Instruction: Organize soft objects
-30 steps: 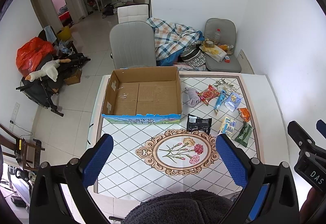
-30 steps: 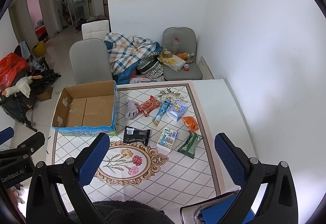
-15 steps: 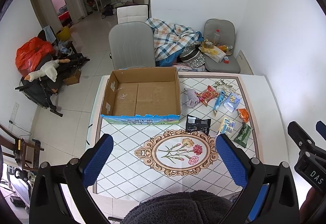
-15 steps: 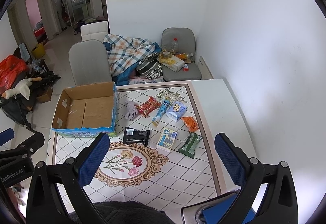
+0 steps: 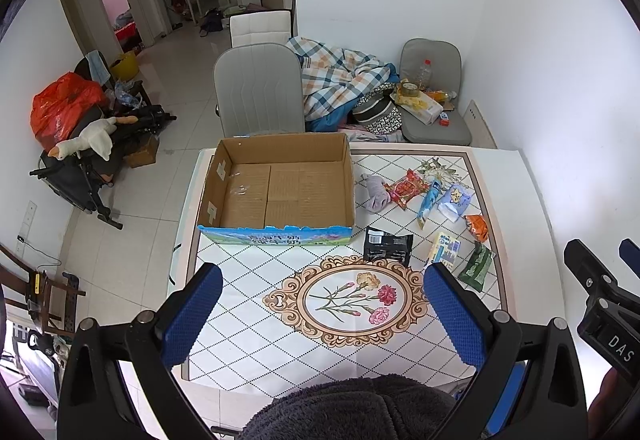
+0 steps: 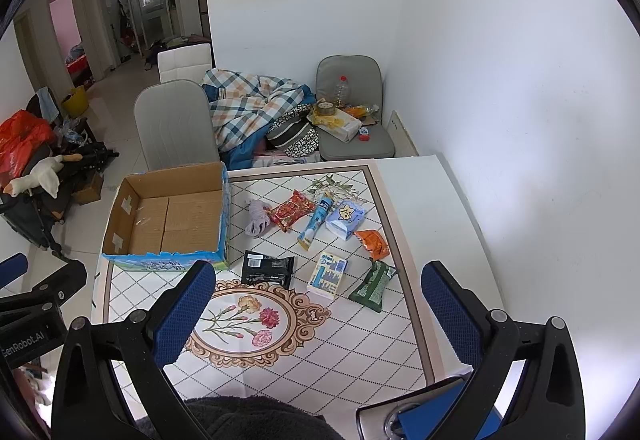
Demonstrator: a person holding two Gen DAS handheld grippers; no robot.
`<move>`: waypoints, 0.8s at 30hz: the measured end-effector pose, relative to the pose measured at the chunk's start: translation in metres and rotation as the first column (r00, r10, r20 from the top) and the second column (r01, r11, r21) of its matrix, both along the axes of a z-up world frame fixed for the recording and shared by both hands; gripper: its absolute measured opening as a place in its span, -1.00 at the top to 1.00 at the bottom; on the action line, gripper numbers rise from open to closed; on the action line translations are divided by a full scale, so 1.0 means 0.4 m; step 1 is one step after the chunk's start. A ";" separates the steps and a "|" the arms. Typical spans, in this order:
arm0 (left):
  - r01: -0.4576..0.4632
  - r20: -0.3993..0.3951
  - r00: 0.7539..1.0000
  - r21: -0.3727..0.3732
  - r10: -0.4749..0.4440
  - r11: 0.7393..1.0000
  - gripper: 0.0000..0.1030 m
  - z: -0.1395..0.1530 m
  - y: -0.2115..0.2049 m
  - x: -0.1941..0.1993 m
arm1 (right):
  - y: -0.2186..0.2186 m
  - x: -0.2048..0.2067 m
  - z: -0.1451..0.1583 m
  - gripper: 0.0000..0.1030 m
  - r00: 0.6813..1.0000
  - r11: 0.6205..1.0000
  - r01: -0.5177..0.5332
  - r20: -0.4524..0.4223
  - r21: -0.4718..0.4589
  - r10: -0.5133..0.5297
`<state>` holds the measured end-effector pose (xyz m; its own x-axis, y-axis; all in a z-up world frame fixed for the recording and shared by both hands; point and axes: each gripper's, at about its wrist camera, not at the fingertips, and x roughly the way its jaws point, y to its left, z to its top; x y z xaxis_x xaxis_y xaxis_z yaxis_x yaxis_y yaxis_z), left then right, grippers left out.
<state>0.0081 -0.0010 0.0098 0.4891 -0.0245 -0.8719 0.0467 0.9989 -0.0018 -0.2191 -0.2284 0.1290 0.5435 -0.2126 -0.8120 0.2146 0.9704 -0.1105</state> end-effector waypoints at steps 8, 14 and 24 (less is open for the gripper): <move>0.007 -0.002 1.000 -0.002 -0.007 1.000 -1.00 -0.011 -0.012 0.005 | -0.006 0.001 -0.002 -1.00 1.000 1.000 0.004 0.000 0.008 -0.004; 0.043 -0.063 0.997 -0.038 -0.045 0.998 -1.00 -0.109 -0.077 0.101 | -0.097 0.044 -0.079 -1.00 0.996 0.992 0.069 -0.063 0.104 -0.063; 0.126 -0.430 0.890 -0.087 -0.152 0.988 -1.00 -0.537 -0.312 0.330 | -0.377 0.214 -0.515 -1.00 0.921 0.939 0.245 -0.359 0.241 -0.148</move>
